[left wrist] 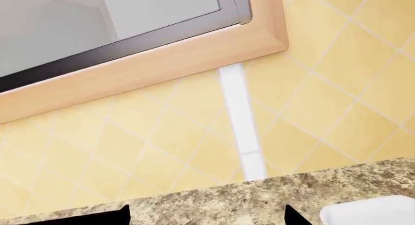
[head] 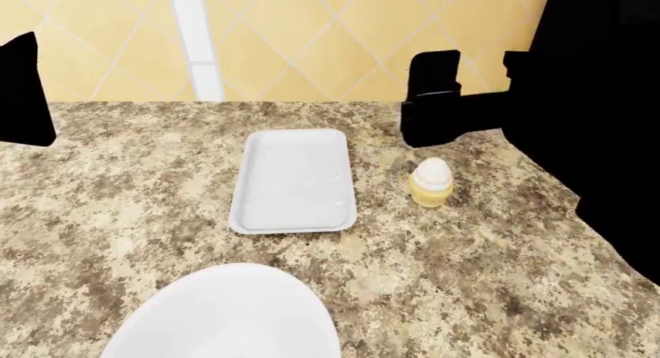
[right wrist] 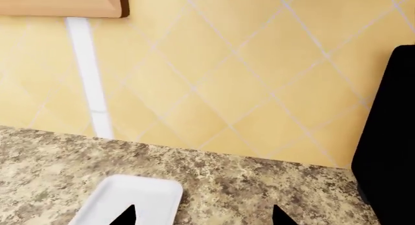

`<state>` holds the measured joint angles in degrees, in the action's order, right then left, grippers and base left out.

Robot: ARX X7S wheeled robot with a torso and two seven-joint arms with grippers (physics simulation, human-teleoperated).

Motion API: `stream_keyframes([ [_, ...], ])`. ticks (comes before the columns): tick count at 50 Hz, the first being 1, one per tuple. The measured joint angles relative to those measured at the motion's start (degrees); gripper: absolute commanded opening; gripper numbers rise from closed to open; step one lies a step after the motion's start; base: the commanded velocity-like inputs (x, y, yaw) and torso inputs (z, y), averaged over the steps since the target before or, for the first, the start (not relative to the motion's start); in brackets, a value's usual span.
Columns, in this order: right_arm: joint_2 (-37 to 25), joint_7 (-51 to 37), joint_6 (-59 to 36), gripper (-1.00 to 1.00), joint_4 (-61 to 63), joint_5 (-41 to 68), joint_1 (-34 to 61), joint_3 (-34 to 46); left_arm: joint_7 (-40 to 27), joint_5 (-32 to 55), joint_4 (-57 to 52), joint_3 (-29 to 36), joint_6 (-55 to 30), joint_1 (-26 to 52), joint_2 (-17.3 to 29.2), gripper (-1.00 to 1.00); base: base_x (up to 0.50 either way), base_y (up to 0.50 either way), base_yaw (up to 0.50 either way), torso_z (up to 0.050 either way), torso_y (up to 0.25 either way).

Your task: Move the fresh-baked cupcake off the tray onto the counter, and place the bowl used for mixing into the sink.

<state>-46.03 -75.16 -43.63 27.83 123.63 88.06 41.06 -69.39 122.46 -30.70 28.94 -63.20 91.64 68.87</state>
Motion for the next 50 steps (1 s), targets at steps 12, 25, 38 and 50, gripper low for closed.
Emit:
stream_keyframes([
  [12, 2.37, -7.37, 3.28, 1.0, 0.2, 15.07, 11.95, 0.46, 0.71, -0.69, -0.61, -0.35, 0.96, -1.19, 0.58, 1.0, 0.0, 0.0, 0.0, 0.0, 0.0],
  [25, 5.38, -9.12, 7.89, 1.0, -0.35, 21.52, 18.11, -0.16, 2.92, -3.14, -3.26, -1.79, 3.98, -5.85, 2.71, 1.0, 0.0, 0.0, 0.0, 0.0, 0.0],
  [38, 8.85, -11.61, 14.7, 1.0, 2.17, 31.77, 22.28, 1.84, 3.62, -3.81, -4.3, -2.42, 5.17, -7.54, 3.71, 1.0, 0.0, 0.0, 0.0, 0.0, 0.0],
  [50, 10.61, -12.74, 19.43, 1.0, 4.4, 40.27, 27.54, 5.89, 4.05, -4.24, -4.81, -2.82, 5.84, -8.53, 4.36, 1.0, 0.0, 0.0, 0.0, 0.0, 0.0],
])
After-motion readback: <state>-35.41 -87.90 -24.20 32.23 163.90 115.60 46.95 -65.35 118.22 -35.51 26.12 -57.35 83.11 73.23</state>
